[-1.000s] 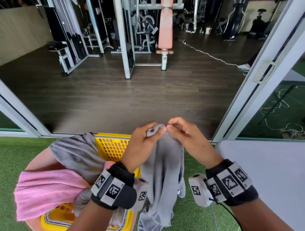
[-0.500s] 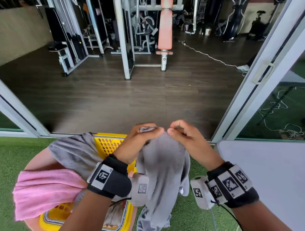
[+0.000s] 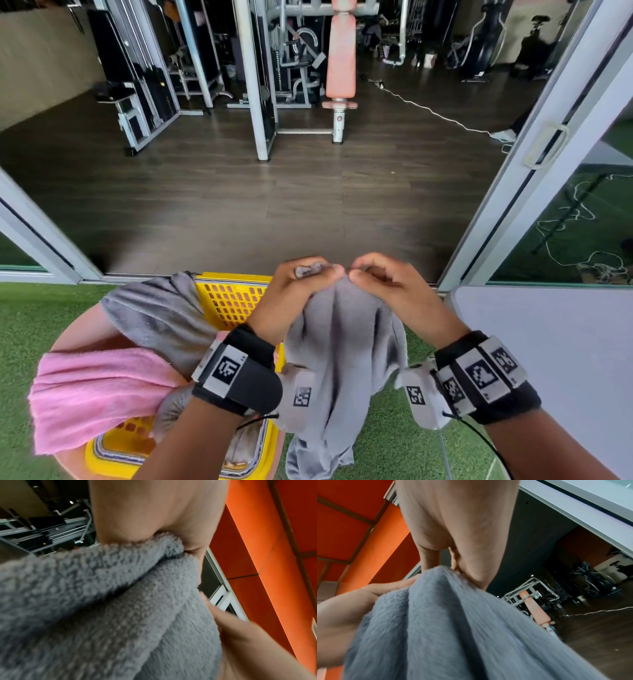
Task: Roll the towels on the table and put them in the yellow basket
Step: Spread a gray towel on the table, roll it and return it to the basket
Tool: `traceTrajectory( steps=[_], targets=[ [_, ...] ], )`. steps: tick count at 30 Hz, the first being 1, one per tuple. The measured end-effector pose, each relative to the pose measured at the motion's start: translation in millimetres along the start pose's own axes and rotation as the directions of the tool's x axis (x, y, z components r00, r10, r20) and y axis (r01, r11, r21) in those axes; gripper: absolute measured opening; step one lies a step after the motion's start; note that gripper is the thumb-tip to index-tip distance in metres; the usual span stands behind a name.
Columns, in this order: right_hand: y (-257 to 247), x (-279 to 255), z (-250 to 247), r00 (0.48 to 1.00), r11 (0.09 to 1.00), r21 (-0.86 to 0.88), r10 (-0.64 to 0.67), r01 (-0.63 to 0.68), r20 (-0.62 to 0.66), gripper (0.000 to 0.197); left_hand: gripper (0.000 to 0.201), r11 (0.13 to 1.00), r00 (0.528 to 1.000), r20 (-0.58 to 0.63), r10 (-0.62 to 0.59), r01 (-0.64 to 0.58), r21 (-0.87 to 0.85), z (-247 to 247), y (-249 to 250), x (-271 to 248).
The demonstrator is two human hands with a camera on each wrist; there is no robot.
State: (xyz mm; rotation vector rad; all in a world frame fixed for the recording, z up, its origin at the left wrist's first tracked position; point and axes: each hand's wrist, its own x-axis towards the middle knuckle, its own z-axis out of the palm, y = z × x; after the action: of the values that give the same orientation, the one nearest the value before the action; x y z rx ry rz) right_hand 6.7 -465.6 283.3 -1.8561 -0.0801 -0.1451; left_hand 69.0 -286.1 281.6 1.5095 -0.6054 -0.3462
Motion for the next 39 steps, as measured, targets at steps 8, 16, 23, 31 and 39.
traceTrajectory(
  steps=[8,16,23,31,39],
  targets=[
    [26.9,-40.4,-20.0,0.997,0.994,-0.086,0.072,-0.073,-0.012,0.013,0.026,0.998,0.976,-0.209,-0.055,0.058,0.010,-9.8,-29.9,-2.0],
    [25.5,-41.4,-32.4,0.996,0.999,0.015,0.037,-0.038,0.084,0.011,0.010,0.981,0.975,0.142,-0.172,0.183,-0.065,71.1,-34.9,-25.3],
    [83.5,-94.2,-106.0,0.968,0.981,-0.094,0.186,-0.172,0.168,0.019,0.061,0.966,0.958,-0.180,-0.224,0.193,-0.171,97.6,-34.9,-26.6],
    [72.5,-116.5,-166.9,0.950,0.999,-0.034,0.036,-0.027,0.309,0.020,0.040,0.956,0.930,-0.224,-0.292,0.287,-0.059,207.2,-33.3,-47.9],
    [71.5,-105.0,-174.5,0.884,1.000,-0.014,0.023,-0.018,0.468,0.016,0.020,0.926,0.906,-0.264,-0.330,0.257,-0.278,243.4,-26.4,-60.3]
  ],
)
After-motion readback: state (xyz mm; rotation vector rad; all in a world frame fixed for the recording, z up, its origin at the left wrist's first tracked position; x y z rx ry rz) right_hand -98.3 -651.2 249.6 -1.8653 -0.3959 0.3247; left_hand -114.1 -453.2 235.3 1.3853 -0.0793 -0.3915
